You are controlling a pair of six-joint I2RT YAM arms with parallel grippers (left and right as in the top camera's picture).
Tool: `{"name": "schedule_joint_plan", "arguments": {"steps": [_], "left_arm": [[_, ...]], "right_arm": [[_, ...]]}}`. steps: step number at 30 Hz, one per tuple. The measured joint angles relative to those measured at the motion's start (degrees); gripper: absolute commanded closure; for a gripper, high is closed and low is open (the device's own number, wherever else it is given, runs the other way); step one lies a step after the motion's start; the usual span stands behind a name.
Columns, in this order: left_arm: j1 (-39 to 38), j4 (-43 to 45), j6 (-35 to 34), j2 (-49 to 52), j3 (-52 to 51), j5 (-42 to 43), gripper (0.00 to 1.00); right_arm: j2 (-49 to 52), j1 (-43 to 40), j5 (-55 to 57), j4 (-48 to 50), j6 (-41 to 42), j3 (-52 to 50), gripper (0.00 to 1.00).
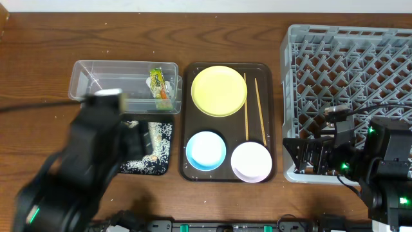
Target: Sort waste into correct bins and load items into the dishwasher rack
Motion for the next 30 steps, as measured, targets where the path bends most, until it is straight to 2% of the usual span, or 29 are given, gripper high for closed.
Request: {"name": "schedule_joint_plan", "arguments": {"steps": [5,22,25,30], "left_arm": [[0.02,-2.89,0.02,-6.51,0.39,-3.48,0.13],[-0.02,-4.11,0.09,-10.51,0.13,-5.55,0.12],[2.45,-1.49,0.22,-15.85,-1.42,-5.79,0.12],[7.48,9.79,1.33,-27.06,-9.9,-6.38,0.11]], "right_arm": [[0.0,0.0,0.04,-0.02,0.0,0.02,0.01],[0.0,0.0,0.15,0.0,0.0,0.02,0.01],[0.0,0.0,0.2,0.0,0.0,0.0,0.01],[0.0,0.0,0.24,-0.02,0.0,0.04,0.01]]}}
